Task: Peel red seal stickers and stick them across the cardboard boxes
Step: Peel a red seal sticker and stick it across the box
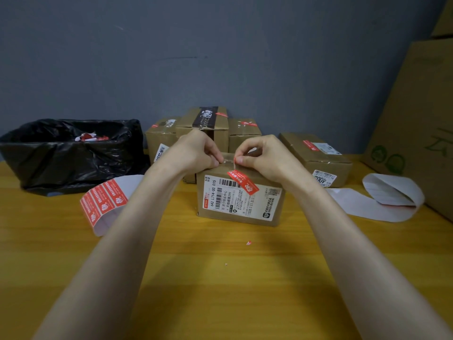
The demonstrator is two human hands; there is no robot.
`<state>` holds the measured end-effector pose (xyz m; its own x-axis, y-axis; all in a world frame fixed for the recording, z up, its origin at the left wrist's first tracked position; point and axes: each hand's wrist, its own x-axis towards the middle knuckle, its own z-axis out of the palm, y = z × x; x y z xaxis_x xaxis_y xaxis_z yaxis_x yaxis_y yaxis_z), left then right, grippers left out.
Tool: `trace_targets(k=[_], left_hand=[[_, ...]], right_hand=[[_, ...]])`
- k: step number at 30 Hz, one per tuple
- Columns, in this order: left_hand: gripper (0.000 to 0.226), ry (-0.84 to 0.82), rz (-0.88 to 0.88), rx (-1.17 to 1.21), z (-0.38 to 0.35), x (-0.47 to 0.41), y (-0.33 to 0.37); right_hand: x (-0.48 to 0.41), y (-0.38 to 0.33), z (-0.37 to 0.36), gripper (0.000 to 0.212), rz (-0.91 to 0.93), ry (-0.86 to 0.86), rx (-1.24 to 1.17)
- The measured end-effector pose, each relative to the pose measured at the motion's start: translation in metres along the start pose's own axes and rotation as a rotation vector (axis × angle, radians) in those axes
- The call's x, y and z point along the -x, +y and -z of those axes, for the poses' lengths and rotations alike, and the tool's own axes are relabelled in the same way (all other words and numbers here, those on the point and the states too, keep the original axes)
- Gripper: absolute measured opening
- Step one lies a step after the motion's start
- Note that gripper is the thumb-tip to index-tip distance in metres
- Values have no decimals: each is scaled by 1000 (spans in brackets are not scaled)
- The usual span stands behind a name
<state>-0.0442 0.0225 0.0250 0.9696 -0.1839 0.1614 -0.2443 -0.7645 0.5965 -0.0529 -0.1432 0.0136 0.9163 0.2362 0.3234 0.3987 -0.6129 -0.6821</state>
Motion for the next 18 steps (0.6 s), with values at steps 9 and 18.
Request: trace_targets(k=[9,18], left_hand=[[23,-15,-5,11,0,-1,0],[19,-37,-31,2,3,-2,-3]], right_hand=[[-1,4,10,19,36,-108,-62],[4,-2,5,27,100,-130,-74]])
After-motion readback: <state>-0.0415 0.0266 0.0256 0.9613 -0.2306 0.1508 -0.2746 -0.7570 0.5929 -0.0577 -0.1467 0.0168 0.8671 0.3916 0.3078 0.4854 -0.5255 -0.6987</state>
